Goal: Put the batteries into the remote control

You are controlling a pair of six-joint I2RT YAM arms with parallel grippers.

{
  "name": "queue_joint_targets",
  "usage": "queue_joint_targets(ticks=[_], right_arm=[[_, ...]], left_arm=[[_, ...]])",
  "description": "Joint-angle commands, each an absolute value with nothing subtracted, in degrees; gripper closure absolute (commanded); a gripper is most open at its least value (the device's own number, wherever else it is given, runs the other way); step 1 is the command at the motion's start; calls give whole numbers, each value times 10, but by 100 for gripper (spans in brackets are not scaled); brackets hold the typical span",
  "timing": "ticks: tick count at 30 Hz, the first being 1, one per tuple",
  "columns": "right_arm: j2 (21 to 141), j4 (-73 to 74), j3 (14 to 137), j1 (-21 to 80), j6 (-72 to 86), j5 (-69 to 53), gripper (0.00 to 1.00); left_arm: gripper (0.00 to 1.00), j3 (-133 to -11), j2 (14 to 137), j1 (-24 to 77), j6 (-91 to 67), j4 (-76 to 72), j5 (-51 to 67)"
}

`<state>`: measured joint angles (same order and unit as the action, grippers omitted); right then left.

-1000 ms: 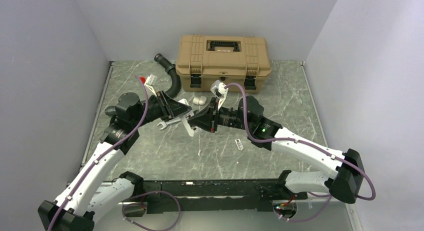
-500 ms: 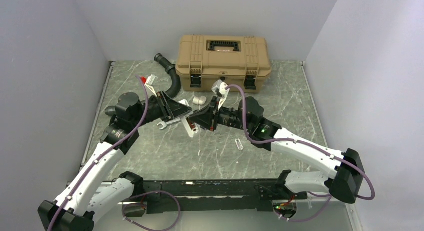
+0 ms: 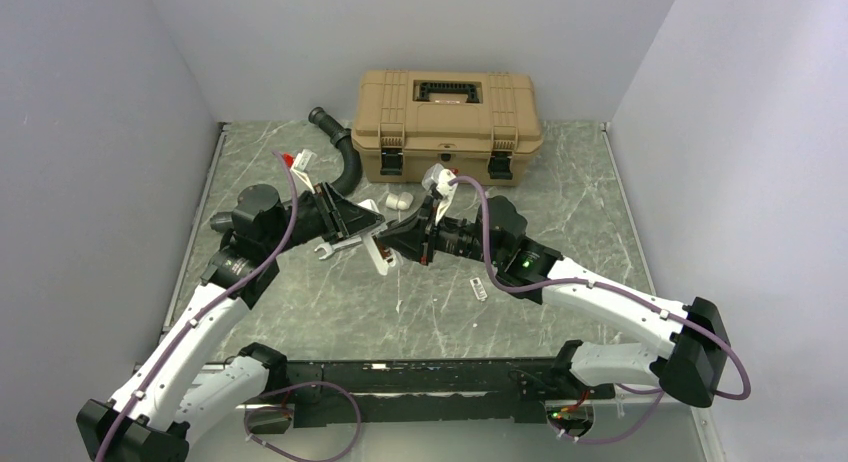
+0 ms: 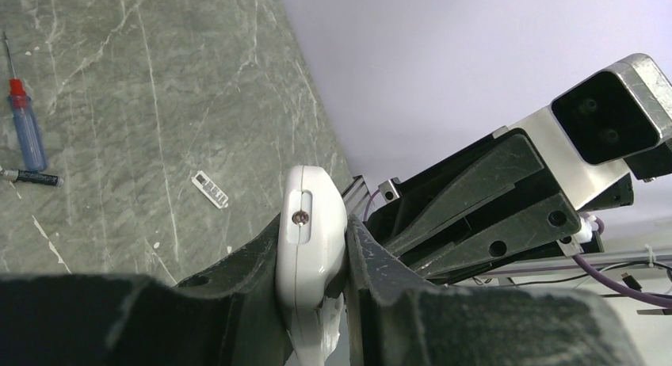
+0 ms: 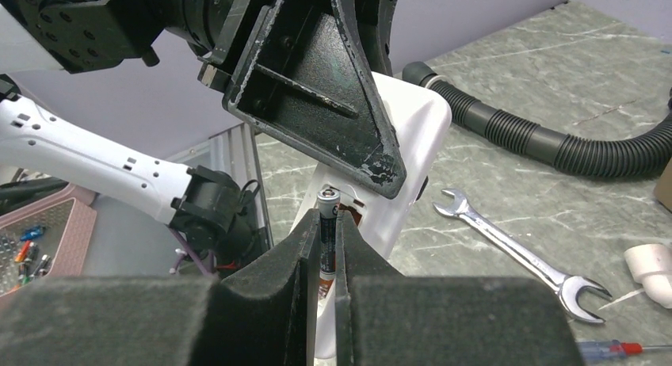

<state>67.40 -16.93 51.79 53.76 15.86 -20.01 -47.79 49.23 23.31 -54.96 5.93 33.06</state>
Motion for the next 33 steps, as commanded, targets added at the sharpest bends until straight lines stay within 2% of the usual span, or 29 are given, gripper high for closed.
queue_joint_targets(ticks=[1, 27, 33], right_arm=[[654, -166, 513, 538, 134, -187, 100], [662, -119, 519, 540, 103, -151, 100], [665, -117, 518, 541, 104, -144, 91]], left_arm=[[100, -501, 485, 231, -552, 44, 335], [100, -508, 492, 231, -556, 35, 343], [100, -506, 491, 231, -558, 32, 346]])
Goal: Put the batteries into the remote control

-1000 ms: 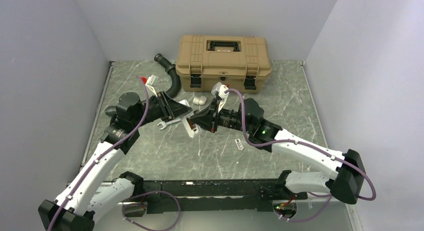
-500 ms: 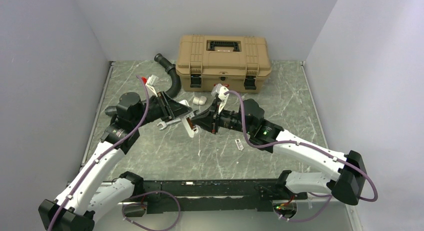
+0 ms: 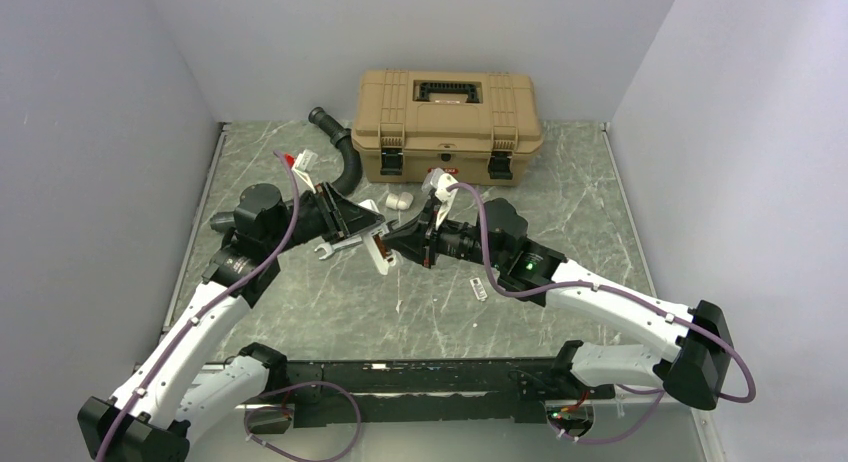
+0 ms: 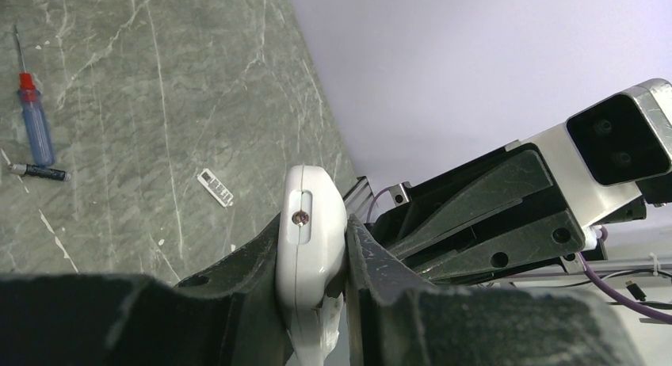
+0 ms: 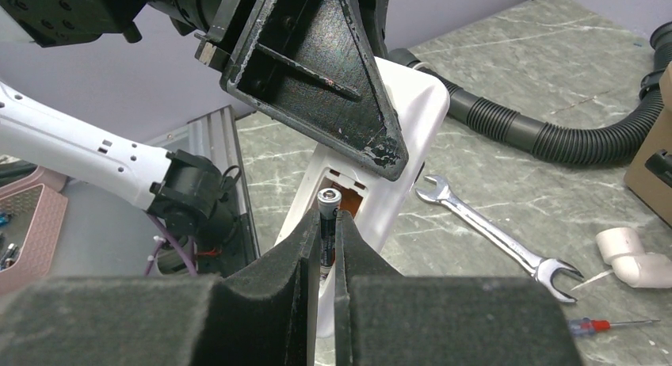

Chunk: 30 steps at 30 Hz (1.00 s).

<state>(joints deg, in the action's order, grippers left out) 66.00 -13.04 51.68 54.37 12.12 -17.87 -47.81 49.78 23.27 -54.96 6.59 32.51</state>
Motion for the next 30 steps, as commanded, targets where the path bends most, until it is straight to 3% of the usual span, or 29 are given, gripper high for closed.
queue_joint_targets(ticks=[1, 12, 30], right_arm=[[666, -116, 518, 540, 104, -141, 90], [671, -116, 521, 542, 102, -133, 76], [664, -125, 520, 543, 107, -137, 72]], left_arm=[[100, -506, 491, 231, -557, 33, 344], [100, -505, 490, 231, -556, 33, 345], [100, -499, 490, 231, -553, 35, 344]])
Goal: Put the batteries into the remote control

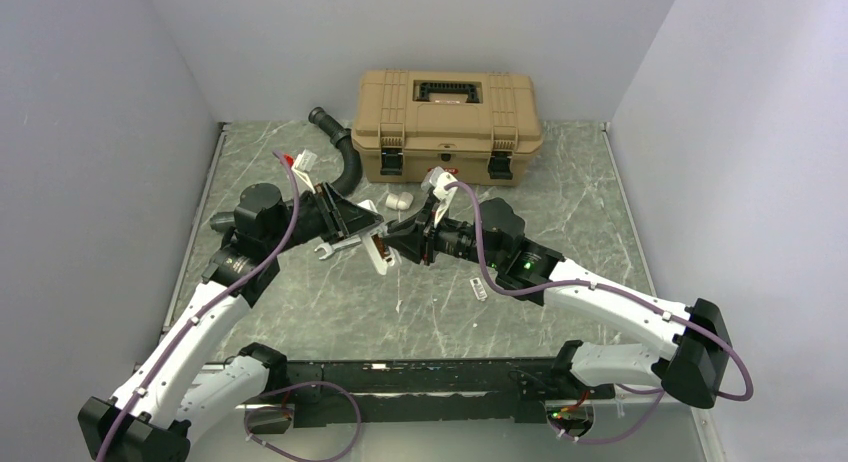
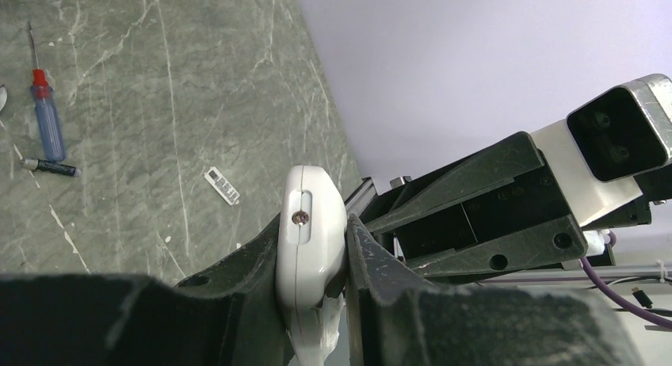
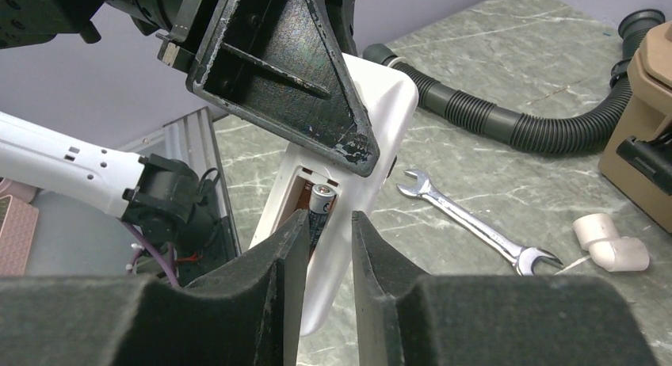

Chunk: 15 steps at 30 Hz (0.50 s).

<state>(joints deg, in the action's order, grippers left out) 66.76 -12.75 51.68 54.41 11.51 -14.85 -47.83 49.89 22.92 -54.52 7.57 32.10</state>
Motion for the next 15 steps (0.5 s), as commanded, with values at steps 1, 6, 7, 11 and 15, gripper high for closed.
queue_joint_targets(ticks=[1, 6, 7, 11, 15], right_arm=[[664, -126, 520, 542, 107, -138, 71], [656, -130, 520, 542, 110, -144, 70], [654, -131, 520, 542, 110, -144, 70], [643, -134, 516, 542, 111, -142, 69], [635, -135, 514, 542, 111, -143, 69]], left_arm=[[100, -499, 490, 231, -553, 35, 344], [100, -498, 489, 231, -552, 38, 342], [100, -498, 489, 231, -552, 39, 343], [100, -497, 489, 231, -554, 36, 344], [100, -494, 489, 231, -555, 35, 344]])
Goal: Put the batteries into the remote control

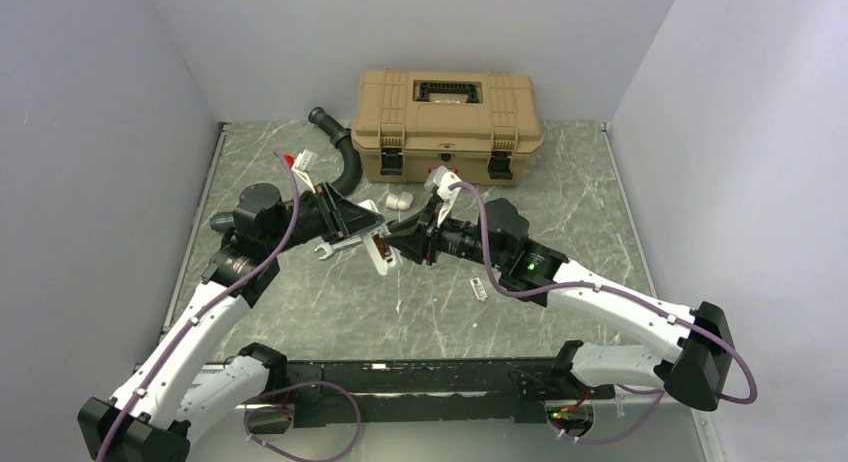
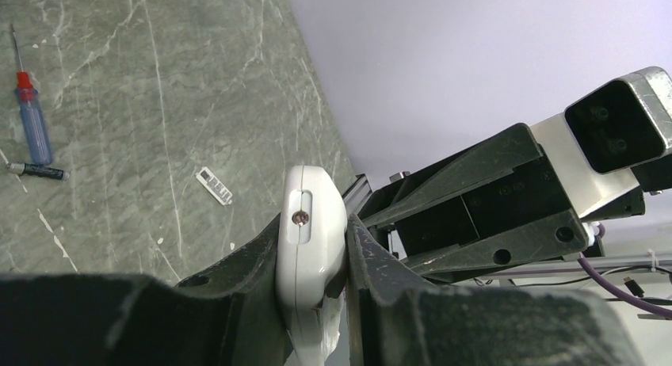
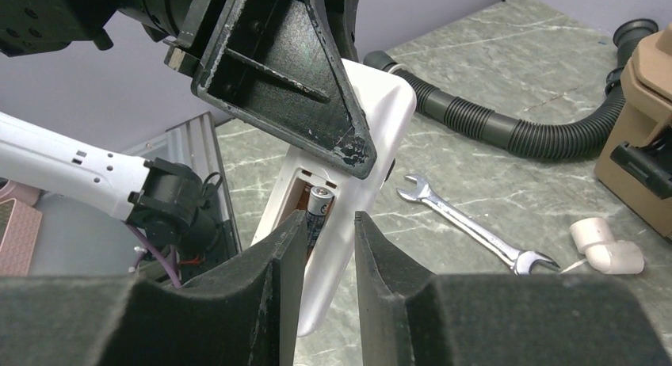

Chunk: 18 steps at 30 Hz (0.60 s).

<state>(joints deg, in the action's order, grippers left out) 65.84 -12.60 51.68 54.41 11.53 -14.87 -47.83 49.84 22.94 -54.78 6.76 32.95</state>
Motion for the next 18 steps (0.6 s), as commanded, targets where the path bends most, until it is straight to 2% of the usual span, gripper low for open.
queue_joint_targets(ticks=[1, 12, 18], right_arm=[[634, -136, 514, 542, 112, -143, 69], [611, -146, 504, 541, 93, -160, 67], [562, -112, 496, 540, -47, -267, 62]], left_arm=[[100, -495, 488, 231, -555, 35, 343], [100, -495, 490, 231, -555, 37, 347], [100, -504, 498, 231, -544, 46, 384]])
